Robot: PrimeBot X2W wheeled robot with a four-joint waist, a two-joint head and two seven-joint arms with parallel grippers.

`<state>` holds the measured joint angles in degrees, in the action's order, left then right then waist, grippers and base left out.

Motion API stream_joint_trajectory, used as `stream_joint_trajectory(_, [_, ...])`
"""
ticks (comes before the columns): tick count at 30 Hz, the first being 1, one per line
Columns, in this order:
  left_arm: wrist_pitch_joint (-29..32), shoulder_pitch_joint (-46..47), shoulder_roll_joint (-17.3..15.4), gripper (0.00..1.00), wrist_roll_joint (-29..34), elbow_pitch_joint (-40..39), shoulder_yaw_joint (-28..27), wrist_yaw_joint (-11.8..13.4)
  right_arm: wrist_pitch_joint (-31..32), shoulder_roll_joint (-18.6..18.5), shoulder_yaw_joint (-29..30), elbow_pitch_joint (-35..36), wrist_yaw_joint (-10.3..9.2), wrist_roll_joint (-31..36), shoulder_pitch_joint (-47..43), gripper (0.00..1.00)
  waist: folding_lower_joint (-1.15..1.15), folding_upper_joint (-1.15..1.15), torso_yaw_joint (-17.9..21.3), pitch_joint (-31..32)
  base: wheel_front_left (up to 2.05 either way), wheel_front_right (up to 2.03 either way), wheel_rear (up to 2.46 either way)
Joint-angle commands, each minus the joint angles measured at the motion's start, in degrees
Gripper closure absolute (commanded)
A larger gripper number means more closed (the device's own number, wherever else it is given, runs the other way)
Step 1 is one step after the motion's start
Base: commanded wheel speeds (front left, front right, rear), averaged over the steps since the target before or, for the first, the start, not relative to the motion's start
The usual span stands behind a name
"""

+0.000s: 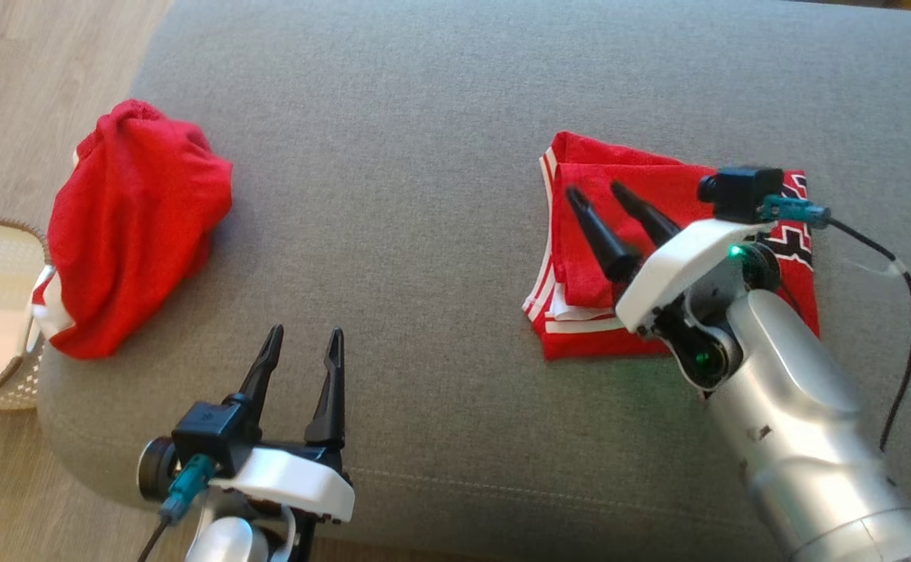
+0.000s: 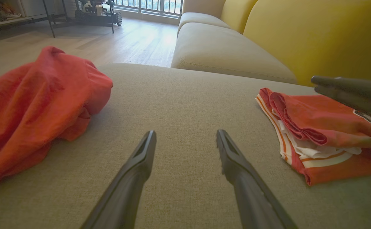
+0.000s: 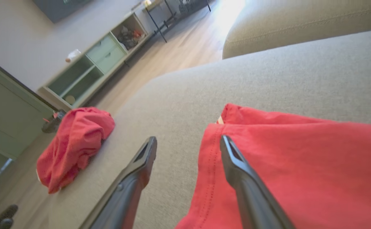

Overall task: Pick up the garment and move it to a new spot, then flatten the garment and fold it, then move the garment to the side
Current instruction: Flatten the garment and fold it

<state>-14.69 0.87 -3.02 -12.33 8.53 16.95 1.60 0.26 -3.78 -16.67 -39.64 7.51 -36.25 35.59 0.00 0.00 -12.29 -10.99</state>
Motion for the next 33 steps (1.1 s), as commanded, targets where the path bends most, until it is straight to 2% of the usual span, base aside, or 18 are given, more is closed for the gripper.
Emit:
stream_joint_trajectory(1, [-0.3,1.5,0.1,0.00,-0.2,-1.9,-1.9,0.5,-1.1,0.9,-0.9,2.0,-0.02,-0.6,2.5,0.00,0.00,0.00,0.2,0.2,0.00,0.00,0.00])
stream_joint_trajectory(4, [-0.3,0.9,0.1,0.00,-0.1,-2.7,-2.6,0.9,-5.2,0.9,0.2,2.6,-0.02,-0.7,3.5,0.00,0.00,0.00,1.2,0.6,0.00,0.00,0.00])
stream_joint_trajectory(9, [-0.3,0.1,0.1,0.00,0.0,-5.2,-4.1,1.7,-10.6,0.9,7.5,4.1,-0.02,9.6,3.3,0.00,0.00,0.00,3.3,1.2,0.00,0.00,0.00])
stream_joint_trajectory(13, [-0.3,-0.6,0.1,0.00,0.3,-7.5,-5.7,2.7,-12.4,0.9,12.8,8.8,-0.02,14.7,-0.2,0.00,0.00,0.00,5.4,1.5,0.00,0.00,0.00])
stream_joint_trajectory(17, [-0.3,-1.1,0.1,0.00,1.4,-10.0,-7.5,4.0,-13.4,0.9,16.3,14.2,-0.02,17.0,-5.5,0.00,0.00,0.00,7.7,1.8,0.00,0.00,0.00])
stream_joint_trajectory(25, [-0.3,-1.8,0.1,0.00,4.2,-14.4,-9.9,4.7,-15.1,0.9,16.3,24.8,-0.02,21.9,-17.1,0.00,0.00,0.00,11.5,2.7,0.00,0.00,0.00])
stream_joint_trajectory(33, [-0.3,-3.0,0.1,0.00,7.9,-16.9,-10.5,4.6,-15.2,0.9,17.0,34.4,-0.02,27.3,-26.0,0.00,0.00,0.00,12.9,3.9,0.00,0.00,0.00])
